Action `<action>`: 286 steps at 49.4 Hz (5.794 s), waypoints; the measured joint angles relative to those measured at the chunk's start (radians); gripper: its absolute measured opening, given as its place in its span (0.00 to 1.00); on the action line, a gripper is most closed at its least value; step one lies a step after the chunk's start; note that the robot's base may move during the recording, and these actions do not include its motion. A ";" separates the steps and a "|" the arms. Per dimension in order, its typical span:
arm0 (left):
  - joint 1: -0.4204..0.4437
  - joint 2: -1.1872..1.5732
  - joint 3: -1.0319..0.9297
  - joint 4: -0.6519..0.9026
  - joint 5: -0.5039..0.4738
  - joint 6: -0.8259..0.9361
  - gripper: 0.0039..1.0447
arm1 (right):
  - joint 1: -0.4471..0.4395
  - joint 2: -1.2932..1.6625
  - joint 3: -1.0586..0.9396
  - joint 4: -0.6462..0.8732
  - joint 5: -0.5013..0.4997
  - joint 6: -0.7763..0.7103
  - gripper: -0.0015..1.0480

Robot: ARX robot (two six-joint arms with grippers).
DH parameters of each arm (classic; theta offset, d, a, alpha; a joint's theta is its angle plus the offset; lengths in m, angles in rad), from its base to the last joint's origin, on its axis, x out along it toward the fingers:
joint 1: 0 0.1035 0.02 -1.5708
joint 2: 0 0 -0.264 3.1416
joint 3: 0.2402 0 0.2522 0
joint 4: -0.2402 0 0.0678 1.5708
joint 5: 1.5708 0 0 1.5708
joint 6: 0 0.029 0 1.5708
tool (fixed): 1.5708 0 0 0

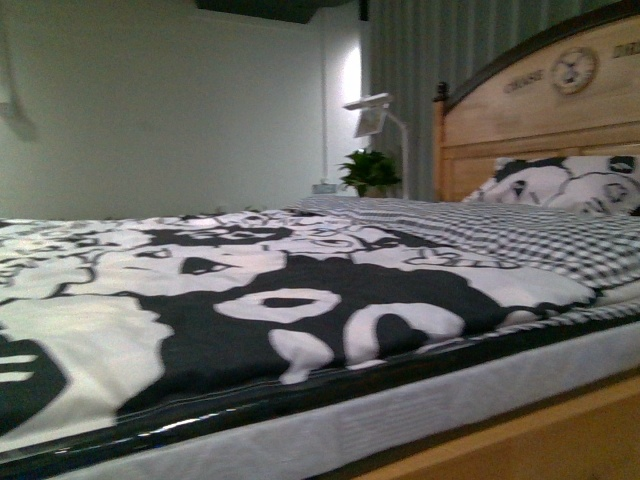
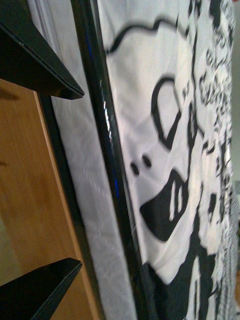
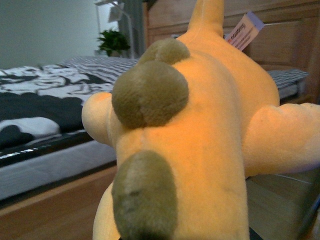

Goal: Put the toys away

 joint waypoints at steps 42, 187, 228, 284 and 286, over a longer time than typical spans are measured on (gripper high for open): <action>0.000 0.000 0.000 0.000 0.000 0.000 0.94 | 0.000 -0.001 0.000 0.000 -0.009 0.002 0.07; 0.002 0.000 0.000 0.000 -0.004 0.000 0.94 | 0.002 0.000 0.000 0.000 -0.018 0.002 0.07; 0.002 0.000 0.000 0.000 -0.003 0.000 0.94 | -0.001 0.000 0.000 0.000 -0.007 0.004 0.07; 0.000 0.000 0.000 0.000 0.008 0.000 0.94 | -0.003 -0.002 0.000 -0.001 0.014 0.005 0.07; 0.000 0.000 0.000 0.000 0.005 0.000 0.94 | -0.003 -0.002 0.000 -0.001 0.013 0.004 0.07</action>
